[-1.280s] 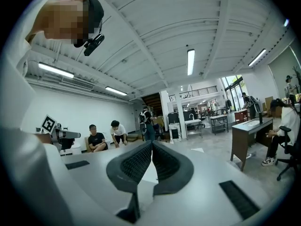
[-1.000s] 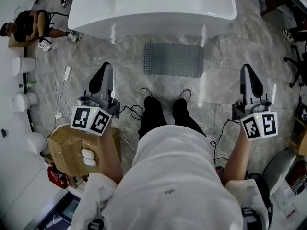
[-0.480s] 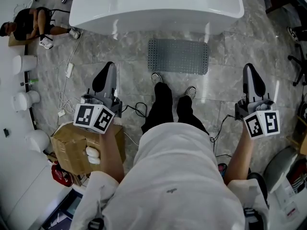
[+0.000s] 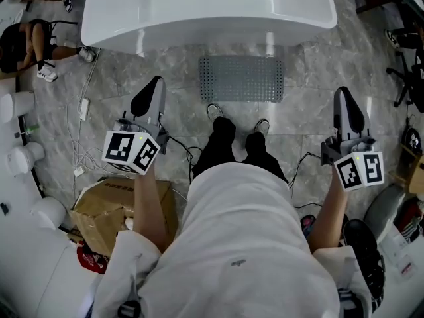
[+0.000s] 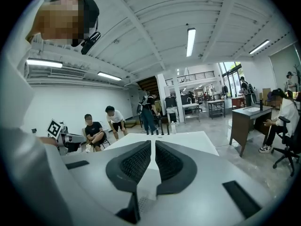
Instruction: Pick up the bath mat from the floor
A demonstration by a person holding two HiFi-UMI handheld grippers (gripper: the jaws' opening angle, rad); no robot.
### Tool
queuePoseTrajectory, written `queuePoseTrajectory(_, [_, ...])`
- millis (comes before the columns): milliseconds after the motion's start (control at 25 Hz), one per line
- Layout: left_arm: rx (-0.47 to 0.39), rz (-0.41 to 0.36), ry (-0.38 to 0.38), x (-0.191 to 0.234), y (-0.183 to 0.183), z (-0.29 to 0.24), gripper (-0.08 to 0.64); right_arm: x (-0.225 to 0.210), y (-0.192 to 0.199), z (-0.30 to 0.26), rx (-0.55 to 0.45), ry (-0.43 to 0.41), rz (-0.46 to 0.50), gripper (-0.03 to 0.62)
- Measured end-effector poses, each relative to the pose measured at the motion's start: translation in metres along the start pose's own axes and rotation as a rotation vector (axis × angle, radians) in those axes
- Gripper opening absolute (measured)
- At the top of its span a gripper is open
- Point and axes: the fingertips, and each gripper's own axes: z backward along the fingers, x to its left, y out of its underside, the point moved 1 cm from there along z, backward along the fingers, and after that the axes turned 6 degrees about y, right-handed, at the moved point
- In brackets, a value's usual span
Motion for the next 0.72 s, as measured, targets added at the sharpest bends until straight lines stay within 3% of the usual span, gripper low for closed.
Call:
queuePoseTrajectory(240, [0.046,0.021,0.061,0.046,0.018,-0.022,0.014,0.025,0.016,-0.028,0.061,0.061,0.008,0.009])
queuePoseTrajectory(480, [0.118,0.06,0.12,0.052,0.047,-0.042,0.014,0.027,0.035,-0.039,0.096,0.083,0.019,0.009])
queuePoseTrajectory(720, [0.168,0.13,0.091,0.05,0.079,-0.055,0.014,0.007,0.064,-0.054,0.157,0.059,0.026,0.009])
